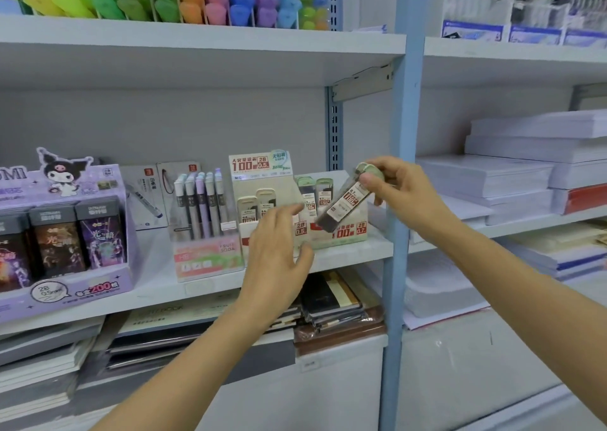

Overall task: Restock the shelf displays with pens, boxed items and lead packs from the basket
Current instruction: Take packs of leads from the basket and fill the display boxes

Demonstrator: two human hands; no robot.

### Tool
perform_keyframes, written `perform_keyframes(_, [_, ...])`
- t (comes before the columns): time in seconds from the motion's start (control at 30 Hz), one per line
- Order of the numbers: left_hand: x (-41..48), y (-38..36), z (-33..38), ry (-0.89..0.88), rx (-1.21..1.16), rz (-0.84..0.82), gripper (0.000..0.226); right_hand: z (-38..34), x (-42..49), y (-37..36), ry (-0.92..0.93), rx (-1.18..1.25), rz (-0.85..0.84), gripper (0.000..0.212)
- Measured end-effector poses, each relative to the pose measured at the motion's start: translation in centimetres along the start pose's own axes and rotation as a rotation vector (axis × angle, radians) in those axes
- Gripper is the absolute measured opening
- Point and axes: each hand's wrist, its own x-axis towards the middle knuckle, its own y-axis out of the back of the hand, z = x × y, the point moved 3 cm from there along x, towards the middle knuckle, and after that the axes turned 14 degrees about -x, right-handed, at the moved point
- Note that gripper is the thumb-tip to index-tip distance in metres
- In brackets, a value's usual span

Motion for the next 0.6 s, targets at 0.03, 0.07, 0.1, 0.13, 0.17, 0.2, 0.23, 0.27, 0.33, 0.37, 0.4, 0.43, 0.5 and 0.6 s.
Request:
perform_keyframes(0.03, [0.4, -0.1, -0.1, -0.074, 0.104, -0.001, 0.048, 0.6, 0.5, 0.9, -0.007, -0.024, 0.081, 0.009])
perform_keyframes(0.07, [0.7, -0.4, -0.1, -0.135, 0.199, -0.022, 0.046, 1.1, 1.1, 1.4, -0.014, -0.043, 0.143, 0.009])
perform_keyframes(0.1, [1.2, -0.8, -0.3, -0.181, 0.282, -0.058, 0.048, 1.6, 1.6, 1.7, -0.020, -0.058, 0.187, 0.009])
perform_keyframes(0.13, [1.6, -1.3, -0.5, -0.205, 0.367, -0.108, 0.053, 1.8, 2.1, 1.8, -0.023, -0.075, 0.216, 0.010])
perform_keyframes(0.17, [2.1, -1.9, -0.8, -0.213, 0.461, -0.162, 0.059, 2.0, 2.6, 1.6, -0.018, -0.100, 0.233, 0.010])
perform_keyframes(0.2, [2.5, -2.5, -1.2, -0.212, 0.557, -0.210, 0.065, 2.1, 3.2, 1.3, -0.009, -0.133, 0.237, 0.010])
perform_keyframes(0.23, [2.8, -2.9, -1.7, -0.206, 0.633, -0.248, 0.070, 2.1, 3.7, 0.9, 0.003, -0.165, 0.231, 0.011])
perform_keyframes(0.27, [3.1, -3.2, -2.3, -0.194, 0.677, -0.271, 0.072, 2.1, 4.2, 0.4, 0.017, -0.189, 0.217, 0.013])
perform_keyframes(0.33, [3.3, -3.4, -3.2, -0.168, 0.691, -0.281, 0.073, 2.1, 5.2, -0.8, 0.053, -0.226, 0.172, 0.016])
perform_keyframes(0.37, [3.2, -3.4, -3.4, -0.168, 0.683, -0.282, 0.073, 2.1, 5.6, -1.5, 0.072, -0.260, 0.147, 0.018])
perform_keyframes(0.4, [3.2, -3.3, -3.6, -0.172, 0.678, -0.282, 0.072, 2.2, 6.0, -2.1, 0.088, -0.299, 0.123, 0.019])
perform_keyframes(0.43, [3.1, -3.2, -3.7, -0.181, 0.675, -0.280, 0.072, 2.3, 6.3, -2.6, 0.101, -0.331, 0.106, 0.020])
perform_keyframes(0.5, [3.1, -3.1, -3.8, -0.202, 0.665, -0.272, 0.072, 2.3, 6.8, -3.4, 0.122, -0.367, 0.097, 0.022])
perform_keyframes(0.6, [3.0, -3.0, -3.9, -0.222, 0.638, -0.264, 0.072, 2.4, 7.5, -4.0, 0.166, -0.427, 0.054, 0.026])
